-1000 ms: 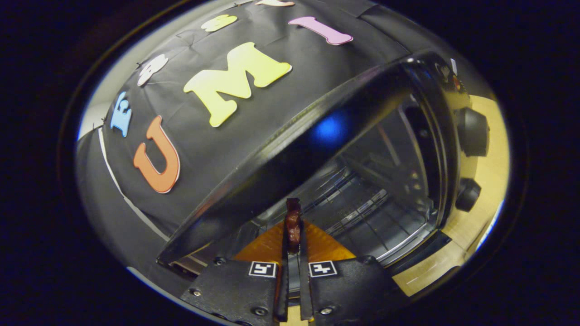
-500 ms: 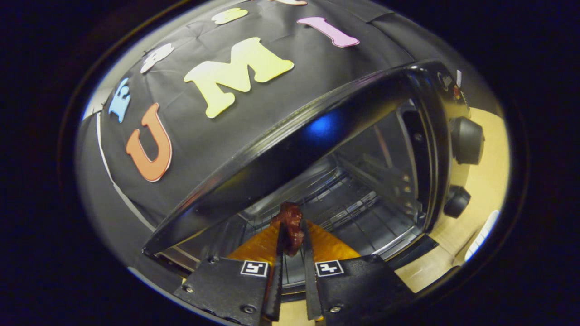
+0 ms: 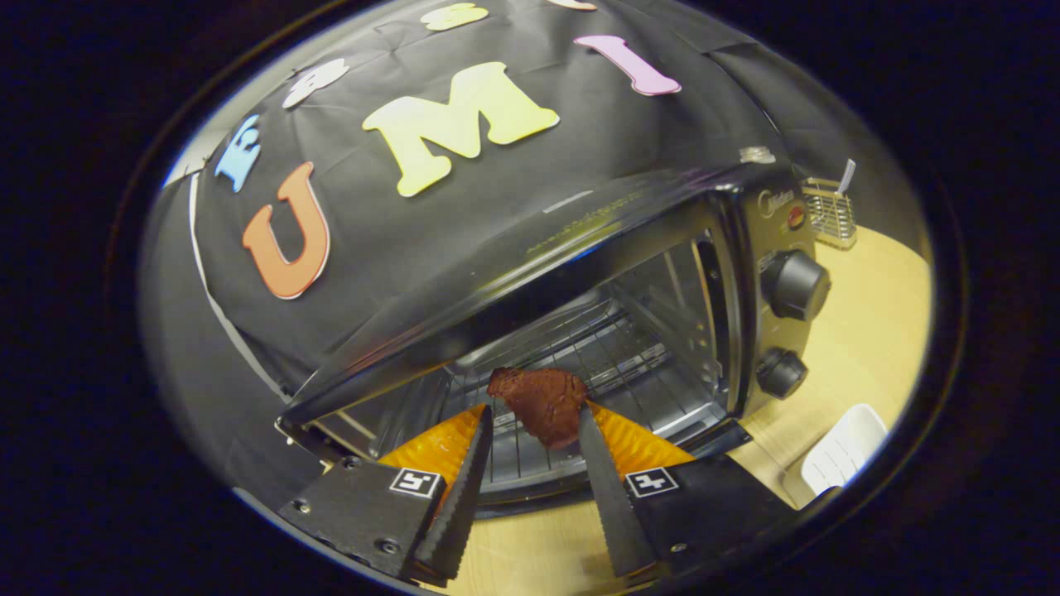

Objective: Open the electric oven with the left hand, put the food in, and close the electric oven.

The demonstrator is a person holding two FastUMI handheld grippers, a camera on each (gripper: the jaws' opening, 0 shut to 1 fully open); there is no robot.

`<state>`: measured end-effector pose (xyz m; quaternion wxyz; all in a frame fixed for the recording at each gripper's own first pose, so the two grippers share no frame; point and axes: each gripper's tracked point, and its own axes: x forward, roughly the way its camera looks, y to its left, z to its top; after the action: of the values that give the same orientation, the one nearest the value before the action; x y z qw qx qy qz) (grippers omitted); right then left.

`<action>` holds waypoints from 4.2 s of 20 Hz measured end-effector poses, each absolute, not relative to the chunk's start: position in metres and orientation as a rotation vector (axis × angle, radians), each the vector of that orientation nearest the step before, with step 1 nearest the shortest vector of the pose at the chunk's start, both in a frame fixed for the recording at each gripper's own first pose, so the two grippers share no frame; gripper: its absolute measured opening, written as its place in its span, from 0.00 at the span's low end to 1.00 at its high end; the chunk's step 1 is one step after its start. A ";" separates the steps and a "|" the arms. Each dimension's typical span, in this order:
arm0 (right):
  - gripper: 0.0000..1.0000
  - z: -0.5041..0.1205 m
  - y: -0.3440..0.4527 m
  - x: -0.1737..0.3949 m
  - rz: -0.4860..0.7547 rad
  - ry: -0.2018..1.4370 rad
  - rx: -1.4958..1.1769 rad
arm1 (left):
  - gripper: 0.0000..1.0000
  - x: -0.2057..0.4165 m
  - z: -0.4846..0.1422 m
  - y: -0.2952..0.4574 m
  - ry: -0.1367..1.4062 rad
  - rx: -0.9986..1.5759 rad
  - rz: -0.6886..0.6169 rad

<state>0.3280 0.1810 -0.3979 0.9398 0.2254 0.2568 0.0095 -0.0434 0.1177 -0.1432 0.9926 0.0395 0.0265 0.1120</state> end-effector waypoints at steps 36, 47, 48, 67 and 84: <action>0.95 -0.098 -0.068 0.051 0.105 -0.044 0.094 | 0.95 0.087 -0.278 -0.026 0.339 0.017 0.007; 0.96 -0.125 -0.096 0.063 0.137 -0.014 0.085 | 0.96 0.129 -0.387 -0.043 0.584 -0.012 0.007; 0.96 -0.127 -0.099 0.064 0.136 -0.009 0.086 | 0.96 0.131 -0.393 -0.041 0.595 -0.008 0.013; 1.00 -0.153 -0.105 0.065 0.138 0.059 0.082 | 0.96 0.132 -0.413 -0.036 0.651 0.028 0.044; 1.00 -0.149 -0.097 0.057 0.120 0.050 0.081 | 0.96 0.157 -0.350 -0.037 0.533 0.056 0.051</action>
<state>0.0572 -0.0966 -0.1492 0.9971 0.0406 0.0249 0.0599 0.1573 -0.0370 -0.3504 0.9640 0.0275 0.2634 0.0254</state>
